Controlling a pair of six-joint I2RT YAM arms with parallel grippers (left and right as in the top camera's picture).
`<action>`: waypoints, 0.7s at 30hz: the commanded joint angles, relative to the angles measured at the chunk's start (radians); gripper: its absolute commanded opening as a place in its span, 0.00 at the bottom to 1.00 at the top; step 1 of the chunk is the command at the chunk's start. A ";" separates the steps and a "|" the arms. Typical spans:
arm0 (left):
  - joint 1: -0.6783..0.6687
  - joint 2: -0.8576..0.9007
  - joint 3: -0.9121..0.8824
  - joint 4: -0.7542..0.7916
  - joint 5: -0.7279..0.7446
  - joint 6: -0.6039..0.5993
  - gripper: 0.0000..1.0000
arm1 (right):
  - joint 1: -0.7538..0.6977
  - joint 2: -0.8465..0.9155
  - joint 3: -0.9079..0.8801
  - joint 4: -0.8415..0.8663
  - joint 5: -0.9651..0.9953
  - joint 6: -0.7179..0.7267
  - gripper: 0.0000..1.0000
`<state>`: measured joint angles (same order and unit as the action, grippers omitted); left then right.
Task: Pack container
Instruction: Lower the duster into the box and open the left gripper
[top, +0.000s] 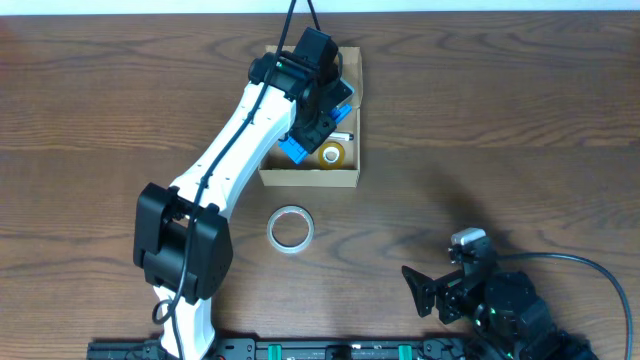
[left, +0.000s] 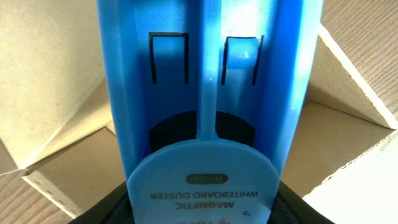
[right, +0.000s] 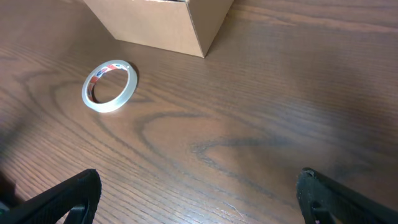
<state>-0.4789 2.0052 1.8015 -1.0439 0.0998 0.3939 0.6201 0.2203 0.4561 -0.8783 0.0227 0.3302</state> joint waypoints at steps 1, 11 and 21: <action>-0.001 0.026 -0.022 -0.010 0.013 0.003 0.58 | -0.003 -0.005 0.001 -0.002 0.007 0.013 0.99; -0.001 0.029 -0.063 0.008 0.008 0.003 0.82 | -0.003 -0.005 0.001 -0.002 0.007 0.013 0.99; -0.001 0.025 -0.026 0.023 -0.116 -0.066 0.95 | -0.003 -0.005 0.001 -0.002 0.007 0.013 0.99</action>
<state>-0.4789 2.0201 1.7424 -1.0164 0.0505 0.3737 0.6201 0.2203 0.4561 -0.8783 0.0227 0.3302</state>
